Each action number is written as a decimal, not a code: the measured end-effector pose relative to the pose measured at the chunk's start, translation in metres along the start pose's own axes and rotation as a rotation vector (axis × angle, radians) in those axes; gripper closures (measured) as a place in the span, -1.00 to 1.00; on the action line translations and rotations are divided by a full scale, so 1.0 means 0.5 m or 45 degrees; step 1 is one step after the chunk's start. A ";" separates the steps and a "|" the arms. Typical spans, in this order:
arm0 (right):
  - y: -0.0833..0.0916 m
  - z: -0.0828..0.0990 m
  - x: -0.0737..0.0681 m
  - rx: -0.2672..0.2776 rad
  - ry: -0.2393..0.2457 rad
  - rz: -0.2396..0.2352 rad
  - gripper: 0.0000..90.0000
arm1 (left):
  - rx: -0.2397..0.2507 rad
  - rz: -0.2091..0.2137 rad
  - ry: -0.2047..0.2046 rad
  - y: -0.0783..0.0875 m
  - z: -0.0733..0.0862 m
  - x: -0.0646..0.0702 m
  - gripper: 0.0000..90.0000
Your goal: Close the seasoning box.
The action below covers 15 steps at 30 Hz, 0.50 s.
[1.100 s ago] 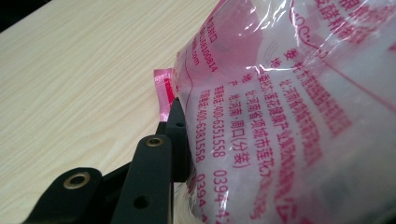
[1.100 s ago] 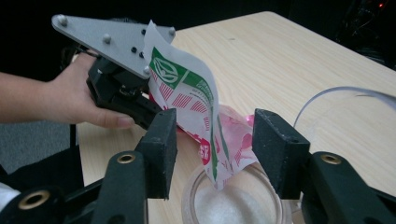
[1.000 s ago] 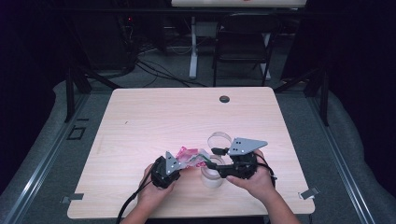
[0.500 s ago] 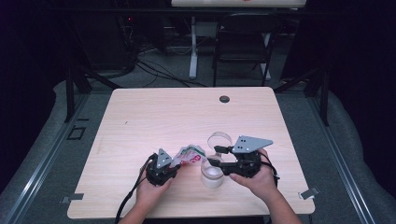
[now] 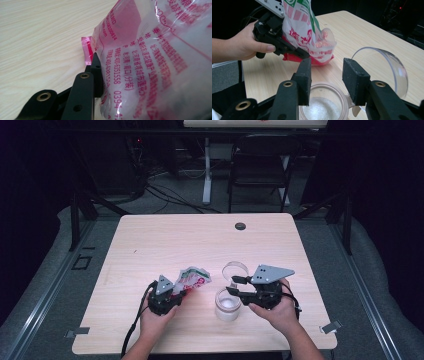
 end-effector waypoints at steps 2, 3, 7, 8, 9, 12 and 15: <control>0.000 0.000 0.000 0.002 -0.001 -0.002 0.30 | 0.006 -0.024 0.010 0.007 -0.001 -0.009 0.60; 0.000 0.000 0.001 0.002 -0.002 0.002 0.30 | 0.009 -0.032 0.018 0.011 -0.001 -0.013 0.60; -0.002 0.002 0.003 -0.001 -0.007 -0.002 0.30 | 0.032 -0.074 0.060 0.025 -0.002 -0.034 0.60; -0.002 0.002 0.003 -0.002 -0.008 -0.002 0.30 | 0.034 -0.083 0.067 0.028 -0.001 -0.038 0.60; -0.002 0.002 0.003 -0.006 -0.005 -0.004 0.30 | 0.039 -0.097 0.079 0.031 -0.001 -0.044 0.60; -0.004 0.003 0.002 -0.008 -0.002 -0.006 0.30 | 0.048 -0.144 0.092 0.042 0.000 -0.061 0.60; -0.005 0.005 0.003 -0.010 0.001 0.004 0.30 | 0.053 -0.191 0.112 0.052 0.001 -0.079 0.60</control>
Point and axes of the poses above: each handheld gripper's, and its own axes: y roughly backward along the jaws, z roughly out of its underside, x roughly to its right, the point moved 6 cm from there along -y, roughly forward along the jaws, and after that the axes turned 7 degrees about z, right-handed, at the moved point
